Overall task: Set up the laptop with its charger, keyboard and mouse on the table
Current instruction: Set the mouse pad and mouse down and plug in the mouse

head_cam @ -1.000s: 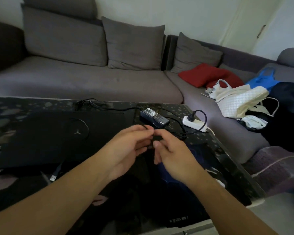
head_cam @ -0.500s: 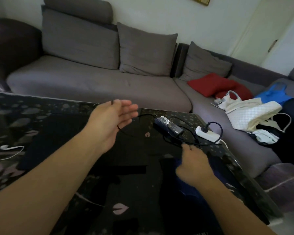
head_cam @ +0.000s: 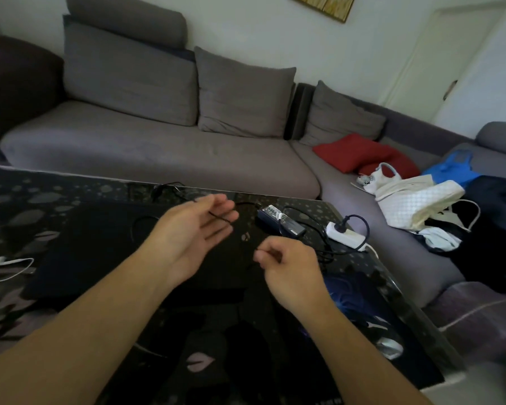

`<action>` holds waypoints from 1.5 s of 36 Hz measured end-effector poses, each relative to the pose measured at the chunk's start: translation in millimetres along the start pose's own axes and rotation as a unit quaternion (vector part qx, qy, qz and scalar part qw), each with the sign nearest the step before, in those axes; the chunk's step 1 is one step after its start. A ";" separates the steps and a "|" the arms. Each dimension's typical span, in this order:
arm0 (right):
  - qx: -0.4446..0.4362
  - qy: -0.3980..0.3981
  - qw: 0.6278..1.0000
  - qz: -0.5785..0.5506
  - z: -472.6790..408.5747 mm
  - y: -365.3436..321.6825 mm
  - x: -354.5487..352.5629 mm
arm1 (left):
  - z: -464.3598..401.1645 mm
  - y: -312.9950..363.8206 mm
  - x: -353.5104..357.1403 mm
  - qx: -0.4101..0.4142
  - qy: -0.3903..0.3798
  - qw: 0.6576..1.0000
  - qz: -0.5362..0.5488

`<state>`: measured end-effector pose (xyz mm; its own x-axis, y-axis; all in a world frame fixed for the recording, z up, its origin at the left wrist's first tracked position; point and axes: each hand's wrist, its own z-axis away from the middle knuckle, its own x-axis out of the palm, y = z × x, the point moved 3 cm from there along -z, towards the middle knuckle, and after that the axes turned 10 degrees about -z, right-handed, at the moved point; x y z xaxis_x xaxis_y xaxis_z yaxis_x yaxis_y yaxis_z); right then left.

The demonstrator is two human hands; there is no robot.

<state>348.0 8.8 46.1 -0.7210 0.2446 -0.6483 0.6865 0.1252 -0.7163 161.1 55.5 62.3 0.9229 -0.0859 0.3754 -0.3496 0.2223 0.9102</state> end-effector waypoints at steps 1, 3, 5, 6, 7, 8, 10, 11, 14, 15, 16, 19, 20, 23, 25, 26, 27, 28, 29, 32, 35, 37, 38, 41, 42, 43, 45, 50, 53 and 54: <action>0.029 0.019 0.999 0.029 -0.6 13.6 -5.1 | -3.6 4.3 -6.6 0.001 0.017 1.000 0.025; 0.087 0.057 0.993 0.064 -1.3 38.4 -19.1 | -10.2 13.8 -19.9 0.002 0.048 0.997 0.056; 0.163 0.101 0.980 0.053 -2.0 61.8 -38.3 | -13.3 22.4 -31.0 0.000 0.079 0.995 0.058; 0.203 0.124 0.971 0.028 -2.9 73.0 -48.8 | -14.4 25.2 -35.5 -0.001 0.091 0.994 0.056; 0.240 0.154 0.958 -0.023 -4.6 85.3 -58.3 | -16.4 26.5 -39.1 -0.002 0.097 0.994 0.053; 0.272 0.188 0.939 -0.094 -7.3 97.7 -67.4 | -18.6 27.2 -41.5 -0.005 0.101 0.994 0.052; 0.320 0.241 0.883 -0.242 -12.1 119.4 -80.5 | -22.1 27.1 -44.4 -0.013 0.106 0.993 0.054; 0.323 0.266 0.854 -0.310 -14.9 127.9 -87.2 | -24.6 26.0 -45.4 -0.014 0.110 0.992 0.052; 0.279 0.324 0.788 -0.443 -21.0 146.5 -109.7 | -28.9 21.8 -44.8 -0.017 0.125 0.991 0.032; 0.257 0.336 0.806 -0.414 -20.6 143.1 -118.8 | -29.5 20.4 -44.5 -0.019 0.130 0.991 0.025; 0.235 0.360 0.834 -0.346 -20.5 140.0 -128.5 | -30.1 18.8 -44.2 -0.021 0.134 0.991 0.016; 0.246 0.390 0.863 -0.205 -25.7 140.4 -142.5 | -33.6 14.2 -41.5 -0.022 0.135 0.991 -0.007; 0.260 0.375 0.872 -0.178 -28.8 144.9 -142.1 | -35.1 12.5 -39.0 -0.020 0.130 0.991 -0.020; 0.316 0.249 0.914 -0.049 -30.9 139.5 -130.8 | -35.7 5.5 -27.6 -0.007 0.099 0.992 -0.081; 0.309 0.154 0.936 0.066 -25.1 110.8 -117.9 | -33.0 -1.4 -17.9 0.009 0.071 0.991 -0.113; 0.286 0.128 0.942 0.124 -23.7 93.2 -111.8 | -32.2 -5.6 -13.9 0.015 0.058 0.991 -0.119; 0.262 0.111 0.943 0.172 -23.6 76.9 -105.0 | -31.1 -9.6 -9.5 0.016 0.047 0.991 -0.123; 0.233 0.098 0.945 0.207 -24.4 64.0 -97.0 | -30.8 -13.9 -6.1 0.014 0.038 0.991 -0.125; 0.198 0.085 0.950 0.225 -24.2 49.1 -87.7 | -30.3 -17.8 -2.8 0.012 0.029 0.992 -0.125; 0.089 0.002 0.992 0.084 -22.3 13.8 -47.7 | -25.3 -27.0 9.0 0.010 -0.001 0.992 -0.122; 0.064 -0.114 0.980 -0.147 -14.0 0.4 -5.5 | -13.9 -34.1 21.5 0.016 -0.051 0.989 -0.138; 0.055 -0.143 0.971 -0.186 -8.8 -4.3 11.3 | -6.3 -36.8 26.7 0.021 -0.090 0.983 -0.158; 0.051 -0.142 0.970 -0.190 -7.0 -5.9 15.0 | -3.3 -36.8 28.7 0.022 -0.104 0.981 -0.163; 0.045 -0.109 0.980 -0.163 -7.6 -3.8 13.1 | 0.4 -31.7 30.1 0.016 -0.112 0.986 -0.122; 0.051 -0.095 0.983 -0.145 -8.2 -0.8 9.7 | 0.0 -27.6 28.8 0.006 -0.105 0.991 -0.085; 0.060 -0.082 0.987 -0.128 -8.8 4.0 5.2 | -0.5 -22.3 26.8 -0.006 -0.095 0.995 -0.038; 0.083 -0.049 0.990 -0.103 -11.4 17.4 -6.4 | -1.0 -8.1 22.0 -0.016 -0.076 0.995 0.056; 0.200 0.077 0.966 -0.147 -20.4 67.5 -45.0 | -9.1 17.0 -5.1 0.003 0.024 0.988 0.150; 0.244 0.154 0.936 -0.203 -22.2 93.9 -65.6 | -14.3 18.5 -16.0 -0.007 0.057 0.988 0.142; 0.260 0.177 0.922 -0.225 -22.7 101.5 -70.9 | -15.4 17.6 -18.3 -0.010 0.064 0.989 0.134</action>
<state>470.9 26.0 25.2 -0.7826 0.5910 -0.1958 0.1211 -0.1640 -0.9790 140.5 76.0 68.7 0.8110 0.1029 0.5759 -0.5821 0.2404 0.7768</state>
